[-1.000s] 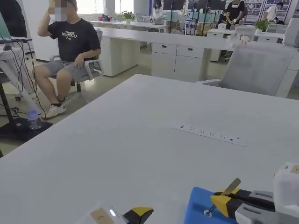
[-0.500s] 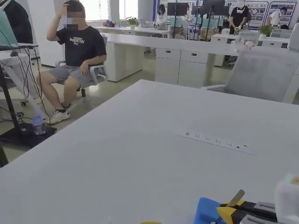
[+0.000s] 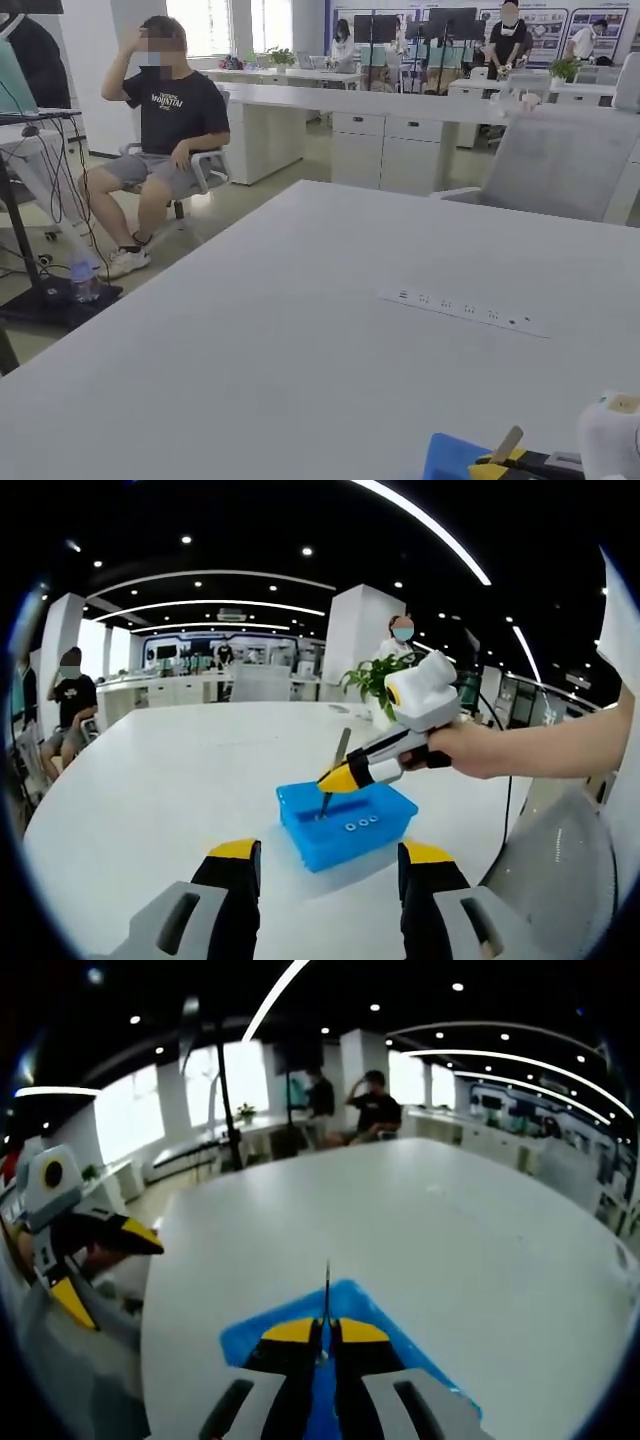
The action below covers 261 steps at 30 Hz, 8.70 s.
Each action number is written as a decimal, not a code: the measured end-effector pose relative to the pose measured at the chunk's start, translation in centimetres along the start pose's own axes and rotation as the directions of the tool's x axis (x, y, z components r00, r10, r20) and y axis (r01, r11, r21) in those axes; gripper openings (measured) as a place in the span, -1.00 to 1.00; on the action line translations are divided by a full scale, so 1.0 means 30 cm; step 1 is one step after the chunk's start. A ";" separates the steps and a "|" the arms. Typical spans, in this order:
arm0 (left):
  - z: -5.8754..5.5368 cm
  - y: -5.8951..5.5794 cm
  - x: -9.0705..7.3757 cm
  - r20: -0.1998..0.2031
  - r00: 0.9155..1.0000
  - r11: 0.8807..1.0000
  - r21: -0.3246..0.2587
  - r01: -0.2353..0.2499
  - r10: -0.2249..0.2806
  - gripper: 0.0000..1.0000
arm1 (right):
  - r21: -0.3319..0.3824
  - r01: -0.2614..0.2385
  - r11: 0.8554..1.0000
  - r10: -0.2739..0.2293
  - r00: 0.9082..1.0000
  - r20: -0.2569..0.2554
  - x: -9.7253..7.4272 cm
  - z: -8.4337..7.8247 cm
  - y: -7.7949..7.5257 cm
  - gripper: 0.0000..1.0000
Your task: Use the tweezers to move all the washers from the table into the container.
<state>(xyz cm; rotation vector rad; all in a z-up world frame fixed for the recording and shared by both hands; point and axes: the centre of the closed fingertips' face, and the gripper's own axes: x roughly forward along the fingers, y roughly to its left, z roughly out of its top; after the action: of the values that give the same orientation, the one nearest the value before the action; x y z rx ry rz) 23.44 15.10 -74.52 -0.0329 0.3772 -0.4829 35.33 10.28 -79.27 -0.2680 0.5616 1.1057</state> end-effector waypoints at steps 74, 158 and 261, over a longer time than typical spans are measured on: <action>-0.053 -0.061 0.006 -0.082 0.992 0.995 0.014 0.099 -0.098 -0.43 | 0.027 -0.029 0.999 0.028 0.999 0.045 -0.260 -0.149 0.212 -0.92; -0.121 -0.282 0.082 -0.531 0.742 0.683 0.360 0.635 -0.409 -0.99 | -0.340 -0.250 0.906 0.208 0.966 -0.157 -0.232 -0.349 0.383 -0.94; -0.410 -0.137 0.108 -0.882 0.467 0.485 0.386 0.785 -0.054 -1.00 | 0.116 0.414 0.903 -0.428 0.891 0.149 -0.743 -0.303 0.028 0.73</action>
<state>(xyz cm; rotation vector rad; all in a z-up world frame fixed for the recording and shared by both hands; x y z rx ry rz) 19.82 10.67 -86.60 1.0355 1.0465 -1.2459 24.60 -10.72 -74.46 -0.2081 0.3686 0.6724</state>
